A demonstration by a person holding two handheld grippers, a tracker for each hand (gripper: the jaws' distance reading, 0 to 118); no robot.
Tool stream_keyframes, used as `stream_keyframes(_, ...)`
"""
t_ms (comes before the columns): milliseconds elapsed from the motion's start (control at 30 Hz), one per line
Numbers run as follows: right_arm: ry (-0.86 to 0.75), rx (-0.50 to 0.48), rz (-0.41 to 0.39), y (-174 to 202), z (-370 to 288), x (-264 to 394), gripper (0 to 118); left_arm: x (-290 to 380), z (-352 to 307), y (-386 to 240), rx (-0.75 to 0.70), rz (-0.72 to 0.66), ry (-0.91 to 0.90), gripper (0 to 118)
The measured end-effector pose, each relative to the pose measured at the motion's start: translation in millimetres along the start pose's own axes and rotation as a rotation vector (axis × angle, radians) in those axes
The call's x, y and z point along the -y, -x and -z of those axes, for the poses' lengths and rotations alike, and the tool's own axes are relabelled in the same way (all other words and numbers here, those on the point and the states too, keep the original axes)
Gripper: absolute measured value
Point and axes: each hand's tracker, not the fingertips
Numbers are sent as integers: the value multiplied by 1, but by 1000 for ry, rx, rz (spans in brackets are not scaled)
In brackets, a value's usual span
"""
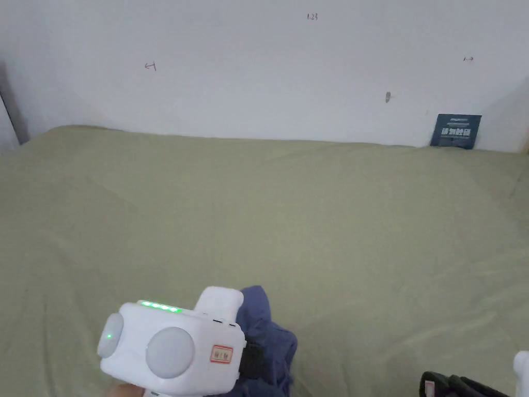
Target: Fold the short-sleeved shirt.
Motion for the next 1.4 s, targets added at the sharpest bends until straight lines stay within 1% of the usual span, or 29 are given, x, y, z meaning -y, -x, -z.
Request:
stream_keyframes(33,-6,7,8,-3,-2,-1,2,1,10,0,29,-17,24,18)
stream_keyframes(100,-15,18,13,-8,-7,-2,2,5,14,1,59,-83,25,21)
stream_keyframes(167,-21,23,11,-12,-10,-3,2,7,3,13,76,-126,-4,23)
stream_keyframes(200,-25,26,12,-14,-11,-3,2,7,-5,17,83,-151,-23,27)
stream_keyframes(267,-28,17,18,-16,-9,-3,2,5,-26,33,143,-205,-95,43)
stream_keyframes(333,-20,7,25,-16,-5,-1,2,4,-44,46,263,-289,-165,64)
stream_keyframes(367,-12,4,26,-15,-4,0,2,4,-50,51,309,-320,-192,69)
stream_keyframes(400,-3,2,26,-14,-2,2,2,6,-55,57,360,-338,-222,69)
stream_keyframes(500,17,-6,26,-11,2,7,2,8,-60,67,415,-383,-258,69)
stream_keyframes(600,32,-19,29,-10,2,8,2,13,-42,71,379,-390,-251,68)
stream_keyframes(633,30,-23,29,-10,1,9,2,17,-31,74,384,-380,-246,63)
stream_keyframes(667,25,-25,31,-10,0,10,2,21,-19,76,403,-386,-235,48)
stream_keyframes(700,17,-27,35,-10,-2,10,2,26,-4,76,429,-403,-218,21)
stream_keyframes(733,14,-28,39,-12,-3,9,2,29,13,80,442,-418,-206,0)
stream_keyframes(833,-11,-23,59,-15,-8,8,2,46,49,72,458,-480,-105,0)
stream_keyframes(867,-21,-27,65,-16,-10,7,2,54,57,68,482,-459,-84,0)
stream_keyframes(900,-31,-33,69,-18,-12,7,2,60,64,61,476,-443,-84,0)
stream_keyframes(967,-48,-29,73,-18,-11,6,2,72,81,46,507,-429,5,0)
stream_keyframes(1033,-51,-34,75,-19,-8,4,2,88,92,33,472,-422,57,0)
stream_keyframes(1067,-50,-44,73,-18,-6,3,2,94,96,30,478,-429,51,0)
stream_keyframes(1133,-34,-67,53,-15,0,2,2,108,100,27,547,-493,57,0)
stream_keyframes(1200,-27,-91,27,-11,8,-1,2,106,85,21,505,-482,16,0)
stream_keyframes(1233,-29,-129,19,-9,14,-4,2,99,68,21,507,-448,-59,0)
stream_keyframes(1300,-7,-233,34,-7,36,-9,2,85,24,35,573,-464,-170,0)
stream_keyframes(1333,35,-339,42,-5,54,-9,2,77,-2,45,567,-476,-229,0)
stream_keyframes(1367,57,-433,72,-2,74,-8,2,69,-26,58,499,-478,-258,0)
stream_keyframes(1400,95,-509,84,3,95,-4,2,63,-50,71,441,-466,-295,0)
